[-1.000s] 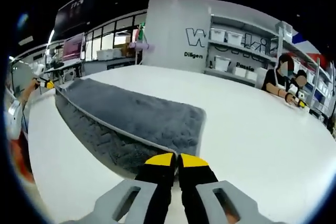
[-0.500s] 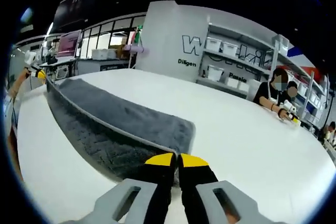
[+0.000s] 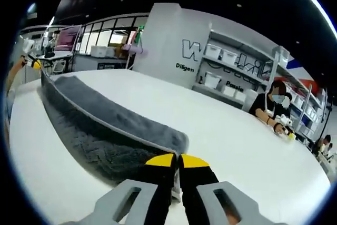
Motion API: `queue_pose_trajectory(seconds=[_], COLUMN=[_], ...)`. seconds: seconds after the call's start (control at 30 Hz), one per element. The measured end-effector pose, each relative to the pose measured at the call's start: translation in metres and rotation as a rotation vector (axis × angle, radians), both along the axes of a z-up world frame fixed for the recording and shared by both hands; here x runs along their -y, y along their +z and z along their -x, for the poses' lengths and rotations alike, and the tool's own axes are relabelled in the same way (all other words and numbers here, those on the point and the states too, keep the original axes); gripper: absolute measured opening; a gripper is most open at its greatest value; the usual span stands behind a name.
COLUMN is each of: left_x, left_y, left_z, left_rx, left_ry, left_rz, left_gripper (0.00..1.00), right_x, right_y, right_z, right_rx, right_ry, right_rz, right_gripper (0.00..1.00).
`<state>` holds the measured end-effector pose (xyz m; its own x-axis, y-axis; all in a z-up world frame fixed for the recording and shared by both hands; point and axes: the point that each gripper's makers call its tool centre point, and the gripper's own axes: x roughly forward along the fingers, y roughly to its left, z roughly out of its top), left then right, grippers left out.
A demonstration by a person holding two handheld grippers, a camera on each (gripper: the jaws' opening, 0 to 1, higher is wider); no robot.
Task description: Fold the towel on the table until its edges align and the towel forms a compact rectangular stack.
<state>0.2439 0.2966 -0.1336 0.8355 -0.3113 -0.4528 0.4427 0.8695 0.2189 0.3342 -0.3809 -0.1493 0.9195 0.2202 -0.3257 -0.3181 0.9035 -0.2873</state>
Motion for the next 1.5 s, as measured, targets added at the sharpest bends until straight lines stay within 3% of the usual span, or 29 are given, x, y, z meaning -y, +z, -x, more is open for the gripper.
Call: queue_pose_trajectory(seconds=[0.27, 0.47, 1.2, 1.5], left_x=[0.001, 0.008, -0.004, -0.006], left_y=[0.007, 0.005, 0.000, 0.003], left_z=[-0.006, -0.023, -0.076, -0.100], left_rx=[-0.024, -0.012, -0.028, -0.002], left_ry=[0.012, 0.005, -0.004, -0.005], left_rz=[0.000, -0.016, -0.054, -0.047], left_gripper=[0.03, 0.03, 0.03, 0.03], right_x=[0.001, 0.002, 0.003, 0.004], right_y=[0.008, 0.010, 0.019, 0.024], right_z=[-0.009, -0.016, -0.045, -0.060], right_rx=[0.020, 0.025, 0.044, 0.077], right_ry=[-0.002, 0.002, -0.015, -0.036], right_rz=[0.025, 0.036, 0.091, 0.113], right_gripper=[0.00, 0.00, 0.00, 0.00])
